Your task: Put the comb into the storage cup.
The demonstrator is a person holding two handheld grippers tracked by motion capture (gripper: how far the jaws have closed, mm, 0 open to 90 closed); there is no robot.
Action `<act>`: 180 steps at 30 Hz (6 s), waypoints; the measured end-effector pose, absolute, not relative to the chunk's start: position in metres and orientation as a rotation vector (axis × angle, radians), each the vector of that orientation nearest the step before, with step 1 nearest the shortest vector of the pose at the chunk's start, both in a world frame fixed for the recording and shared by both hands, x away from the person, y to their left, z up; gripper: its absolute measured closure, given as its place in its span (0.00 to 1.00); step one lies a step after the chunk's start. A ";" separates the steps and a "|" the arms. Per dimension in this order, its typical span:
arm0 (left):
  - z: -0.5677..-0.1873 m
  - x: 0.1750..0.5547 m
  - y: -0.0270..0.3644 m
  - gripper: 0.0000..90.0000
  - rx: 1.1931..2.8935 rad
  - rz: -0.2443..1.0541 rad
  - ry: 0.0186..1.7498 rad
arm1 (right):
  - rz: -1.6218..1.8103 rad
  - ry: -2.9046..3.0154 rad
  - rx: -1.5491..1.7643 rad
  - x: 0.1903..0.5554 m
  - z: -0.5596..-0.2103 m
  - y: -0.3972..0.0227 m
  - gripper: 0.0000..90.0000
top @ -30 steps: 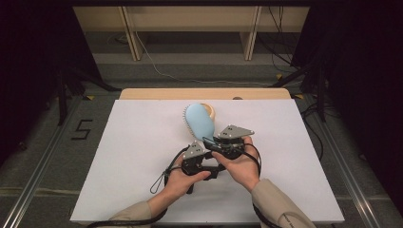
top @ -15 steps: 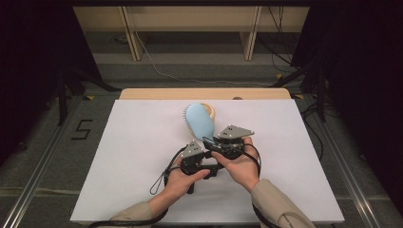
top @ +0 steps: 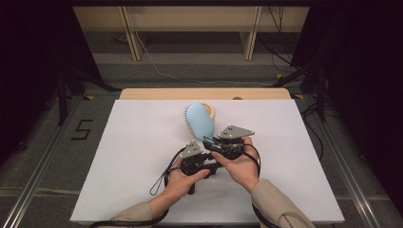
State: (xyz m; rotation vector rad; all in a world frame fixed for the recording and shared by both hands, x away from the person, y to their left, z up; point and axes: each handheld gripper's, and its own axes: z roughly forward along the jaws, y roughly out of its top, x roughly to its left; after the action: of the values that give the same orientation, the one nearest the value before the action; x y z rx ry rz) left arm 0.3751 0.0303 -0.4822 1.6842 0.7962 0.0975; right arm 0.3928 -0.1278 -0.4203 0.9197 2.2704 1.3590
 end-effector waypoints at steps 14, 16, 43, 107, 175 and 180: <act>-0.480 0.380 0.038 0.70 1.663 0.064 0.844 | 1.389 2.259 0.911 0.393 -0.418 -0.129 0.78; -0.480 0.380 0.039 0.71 1.658 0.056 0.850 | 1.389 2.260 0.907 0.393 -0.417 -0.129 0.78; -0.477 0.382 0.041 0.72 1.669 0.011 0.842 | 1.420 2.247 0.906 0.396 -0.416 -0.129 0.58; -0.478 0.382 0.040 0.72 1.682 0.001 0.823 | 1.499 2.134 0.839 0.412 -0.335 -0.122 0.01; -0.477 0.382 0.039 0.72 1.708 0.038 0.807 | 1.442 2.160 0.928 0.423 -0.335 -0.096 0.22; -0.477 0.383 0.039 0.72 1.716 0.041 0.804 | 1.447 2.151 0.935 0.423 -0.336 -0.096 0.23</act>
State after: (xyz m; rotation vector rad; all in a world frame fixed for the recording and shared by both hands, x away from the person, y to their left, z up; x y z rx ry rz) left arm 0.3826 0.0393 -0.4768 1.7162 0.8041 0.0405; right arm 0.4226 -0.0963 -0.3356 0.9351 2.1508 1.4471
